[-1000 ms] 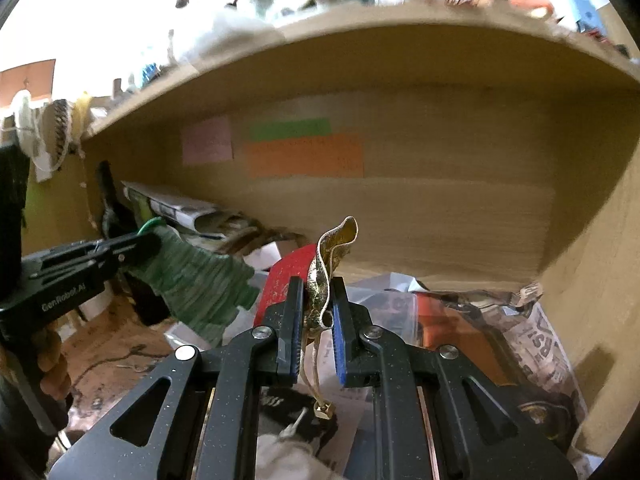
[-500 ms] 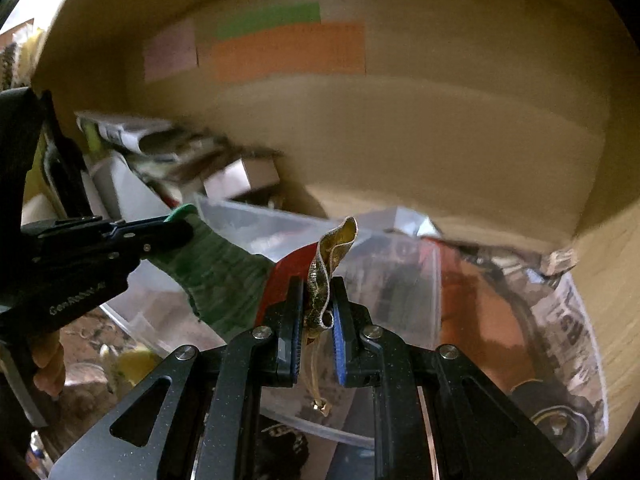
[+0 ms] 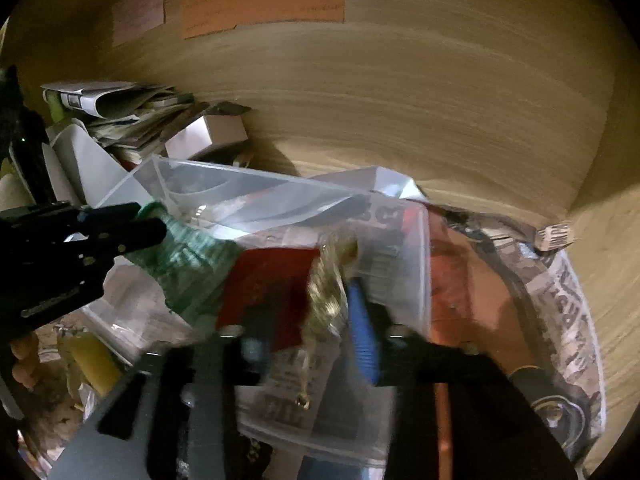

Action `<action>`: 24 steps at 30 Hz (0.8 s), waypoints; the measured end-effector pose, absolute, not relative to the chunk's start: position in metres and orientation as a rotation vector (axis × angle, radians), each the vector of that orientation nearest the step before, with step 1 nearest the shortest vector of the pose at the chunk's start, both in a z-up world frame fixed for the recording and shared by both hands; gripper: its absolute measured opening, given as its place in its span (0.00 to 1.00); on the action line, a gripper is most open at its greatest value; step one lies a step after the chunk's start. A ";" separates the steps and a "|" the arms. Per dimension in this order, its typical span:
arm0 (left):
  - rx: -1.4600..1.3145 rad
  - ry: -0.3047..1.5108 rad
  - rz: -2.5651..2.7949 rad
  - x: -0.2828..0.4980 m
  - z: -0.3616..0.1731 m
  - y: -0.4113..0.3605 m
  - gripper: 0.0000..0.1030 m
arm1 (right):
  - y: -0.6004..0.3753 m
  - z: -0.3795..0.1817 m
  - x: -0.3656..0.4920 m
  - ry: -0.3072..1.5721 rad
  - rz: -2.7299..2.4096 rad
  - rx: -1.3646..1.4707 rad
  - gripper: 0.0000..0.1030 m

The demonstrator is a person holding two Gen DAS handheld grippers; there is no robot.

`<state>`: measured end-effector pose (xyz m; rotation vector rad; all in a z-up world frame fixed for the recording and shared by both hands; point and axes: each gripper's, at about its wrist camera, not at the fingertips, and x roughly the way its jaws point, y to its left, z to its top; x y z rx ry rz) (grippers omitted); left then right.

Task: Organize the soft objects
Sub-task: 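Lift both items over the clear plastic box and open both tools to drop them, then grasp the yellow sponge with the left tool while the right tool grasps the white cloth bag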

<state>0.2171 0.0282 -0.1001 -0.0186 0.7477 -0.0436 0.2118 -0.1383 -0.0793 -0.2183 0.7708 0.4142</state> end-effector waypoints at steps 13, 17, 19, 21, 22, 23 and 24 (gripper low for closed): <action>-0.028 0.592 -0.054 0.154 -0.046 0.035 0.57 | -0.154 -0.020 0.157 0.547 0.436 -0.171 0.63; -0.017 0.545 -0.048 0.131 -0.038 0.034 0.62 | -0.157 -0.012 0.133 0.499 0.459 -0.148 0.68; -0.019 0.545 -0.054 0.123 -0.039 0.034 0.63 | -0.160 -0.012 0.123 0.492 0.468 -0.146 0.69; -0.024 0.560 -0.062 0.115 -0.043 0.033 0.63 | -0.164 -0.016 0.114 0.498 0.476 -0.135 0.69; -0.024 0.567 -0.064 0.111 -0.046 0.033 0.63 | -0.165 -0.019 0.110 0.508 0.481 -0.130 0.69; -0.026 0.577 -0.066 0.108 -0.049 0.032 0.63 | -0.165 -0.022 0.106 0.518 0.483 -0.124 0.69; -0.028 0.587 -0.069 0.106 -0.053 0.032 0.63 | -0.166 -0.026 0.104 0.529 0.487 -0.118 0.69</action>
